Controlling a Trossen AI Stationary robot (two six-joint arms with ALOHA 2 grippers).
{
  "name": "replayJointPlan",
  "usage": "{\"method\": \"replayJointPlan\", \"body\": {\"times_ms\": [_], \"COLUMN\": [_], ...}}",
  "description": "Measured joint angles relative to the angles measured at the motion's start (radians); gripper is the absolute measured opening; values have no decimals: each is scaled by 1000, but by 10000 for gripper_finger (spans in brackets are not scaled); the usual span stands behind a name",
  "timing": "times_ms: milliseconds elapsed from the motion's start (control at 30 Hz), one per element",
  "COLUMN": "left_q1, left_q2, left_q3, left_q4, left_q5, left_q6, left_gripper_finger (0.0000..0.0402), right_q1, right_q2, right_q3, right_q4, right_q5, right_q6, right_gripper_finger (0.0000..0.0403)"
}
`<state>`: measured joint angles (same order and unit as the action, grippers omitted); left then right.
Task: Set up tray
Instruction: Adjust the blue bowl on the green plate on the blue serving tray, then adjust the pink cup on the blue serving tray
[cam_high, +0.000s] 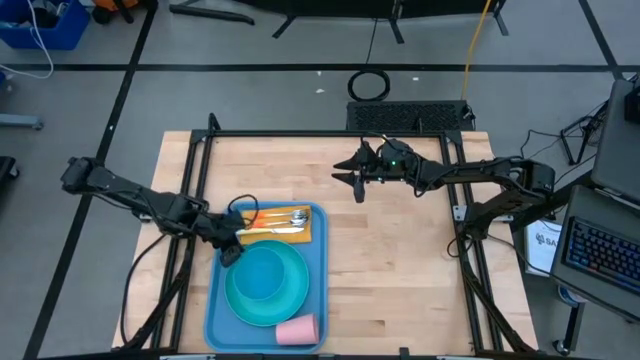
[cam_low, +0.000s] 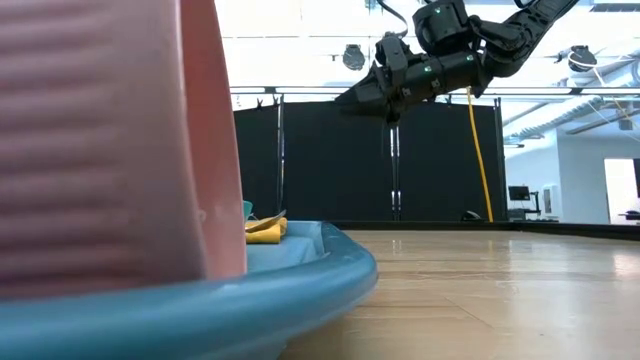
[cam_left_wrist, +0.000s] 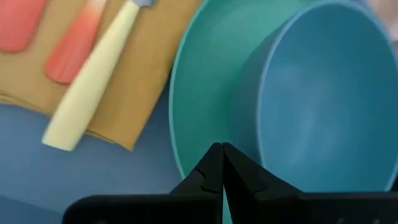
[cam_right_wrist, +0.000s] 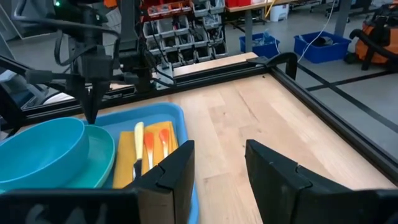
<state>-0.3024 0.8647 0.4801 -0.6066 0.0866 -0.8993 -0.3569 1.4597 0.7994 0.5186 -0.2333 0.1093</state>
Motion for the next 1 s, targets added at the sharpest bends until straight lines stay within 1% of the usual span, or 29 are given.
{"method": "replayJointPlan", "body": {"times_ms": [233, 367, 467, 533, 633, 667, 733, 833, 933, 1000], "left_q1": [-8, -8, -8, -8, -8, -8, -13, -14, -14, -14], "left_q2": [87, 99, 98, 94, 95, 95, 94, 95, 95, 95], "left_q3": [0, 0, -1, -1, -1, -1, -1, -1, -1, -1], "left_q4": [76, 122, 163, 180, 169, 172, 182, 212, 243, 280], "left_q5": [36, 53, 64, 47, -3, -34, -110, -227, -340, -392], "left_q6": [20, 34, 53, 56, 69, 75, 77, 107, 133, 157], "left_gripper_finger": [3, 11, 5, 3, 15, 21, 32, 45, 54, 59], "right_q1": [0, 7, 13, 14, 19, 24, 34, 55, 87, 134], "right_q2": [0, 0, 0, 0, 0, 0, 0, 0, 0, 0], "right_q3": [0, 0, 0, 0, 0, 0, 0, 0, 0, 0], "right_q4": [0, 0, 0, -1, -21, -29, -43, -90, -121, -122], "right_q5": [0, 0, 0, 2, 58, 75, 72, -9, -147, -203], "right_q6": [2, 2, -1, -1, 26, 41, 61, 110, 240, 314], "right_gripper_finger": [132, 132, 132, 132, 132, 132, 132, 132, 132, 132]}}
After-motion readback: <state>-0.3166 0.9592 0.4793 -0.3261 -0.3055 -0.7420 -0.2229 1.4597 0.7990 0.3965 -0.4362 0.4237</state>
